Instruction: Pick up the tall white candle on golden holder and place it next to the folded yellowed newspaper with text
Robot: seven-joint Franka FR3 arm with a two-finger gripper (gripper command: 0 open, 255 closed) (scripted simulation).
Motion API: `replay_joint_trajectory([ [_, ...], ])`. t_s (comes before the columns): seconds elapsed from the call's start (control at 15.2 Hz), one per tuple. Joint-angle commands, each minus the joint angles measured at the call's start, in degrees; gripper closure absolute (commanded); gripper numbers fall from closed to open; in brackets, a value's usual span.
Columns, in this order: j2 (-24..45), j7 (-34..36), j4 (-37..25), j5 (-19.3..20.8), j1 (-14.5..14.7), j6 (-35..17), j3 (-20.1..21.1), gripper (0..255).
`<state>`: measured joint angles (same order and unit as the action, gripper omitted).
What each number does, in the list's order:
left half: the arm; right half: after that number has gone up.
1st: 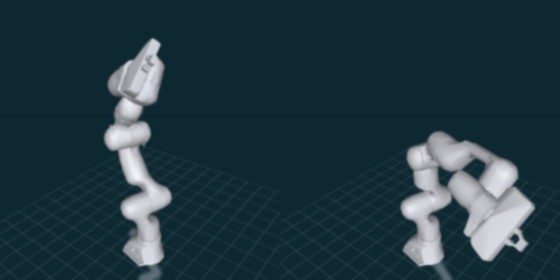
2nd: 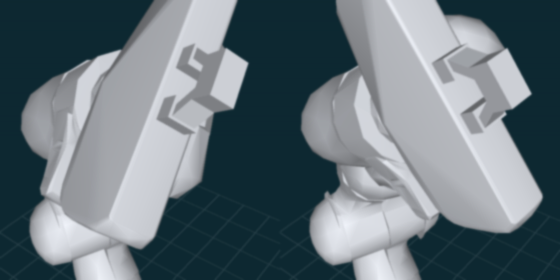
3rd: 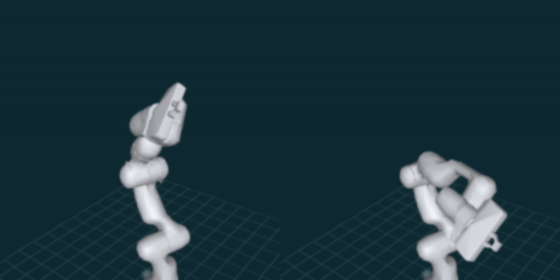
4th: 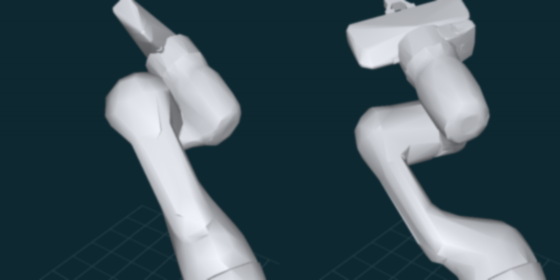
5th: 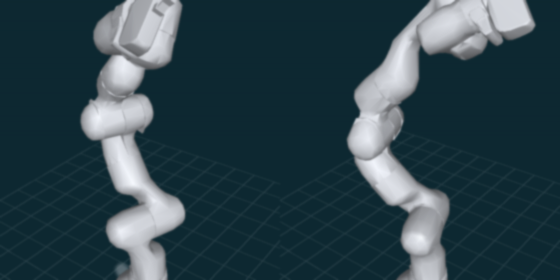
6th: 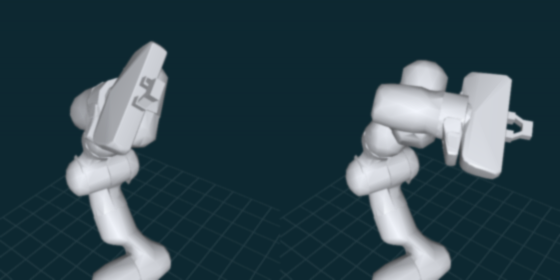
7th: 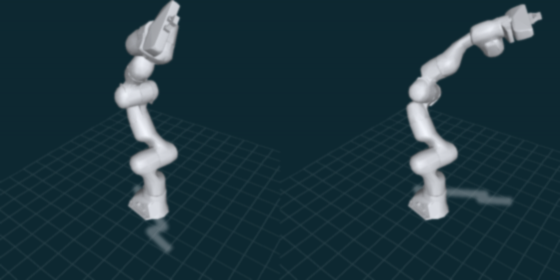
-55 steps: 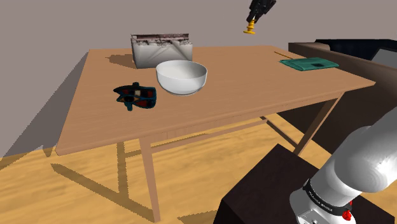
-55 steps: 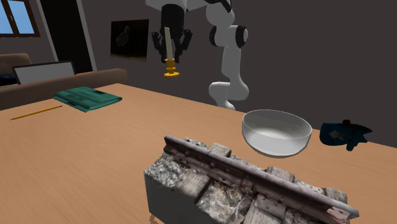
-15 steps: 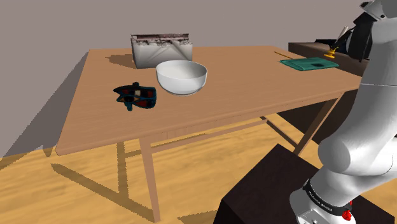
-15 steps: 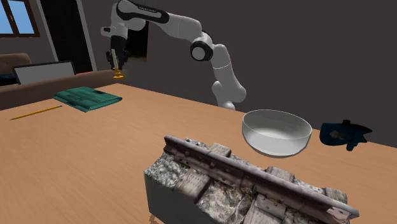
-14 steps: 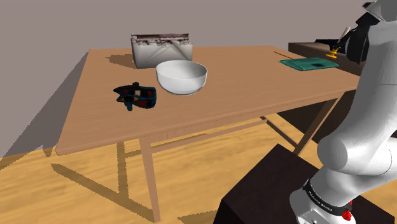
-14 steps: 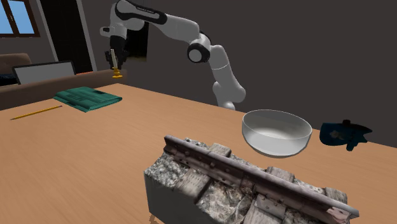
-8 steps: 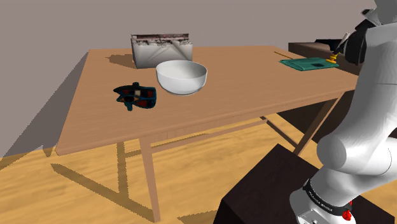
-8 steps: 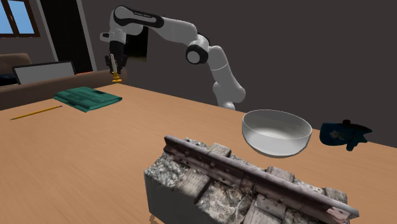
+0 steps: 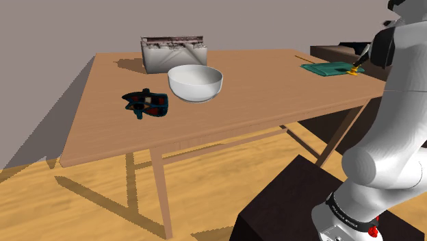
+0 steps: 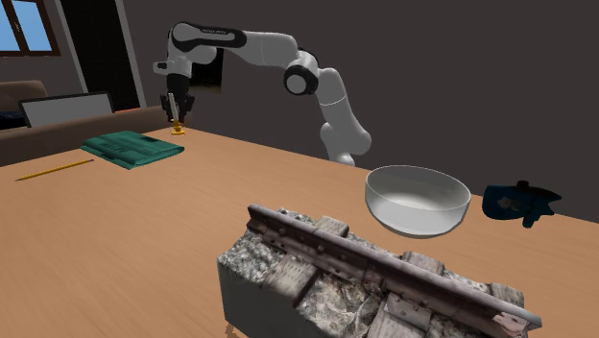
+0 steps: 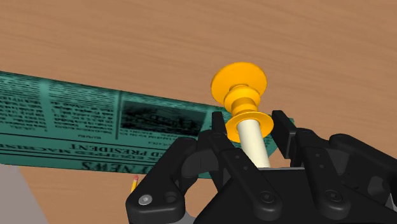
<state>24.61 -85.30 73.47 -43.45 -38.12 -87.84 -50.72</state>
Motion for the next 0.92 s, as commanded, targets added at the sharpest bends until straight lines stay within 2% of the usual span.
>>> replay_joint_trajectory([
  [0.0,-0.3,-0.8,2.1,0.2,0.7,-1.6,-0.1,255],
  [0.13,-0.6,-1.6,4.5,0.4,1.6,-3.5,-0.2,255],
  [0.66,-0.6,-1.6,4.5,0.4,1.5,-3.5,-0.2,255],
  [0.73,-0.6,-1.6,4.5,0.4,1.5,-3.5,-0.2,0],
  [0.86,-0.6,-1.6,4.5,0.4,1.5,-3.5,-0.2,0],
])
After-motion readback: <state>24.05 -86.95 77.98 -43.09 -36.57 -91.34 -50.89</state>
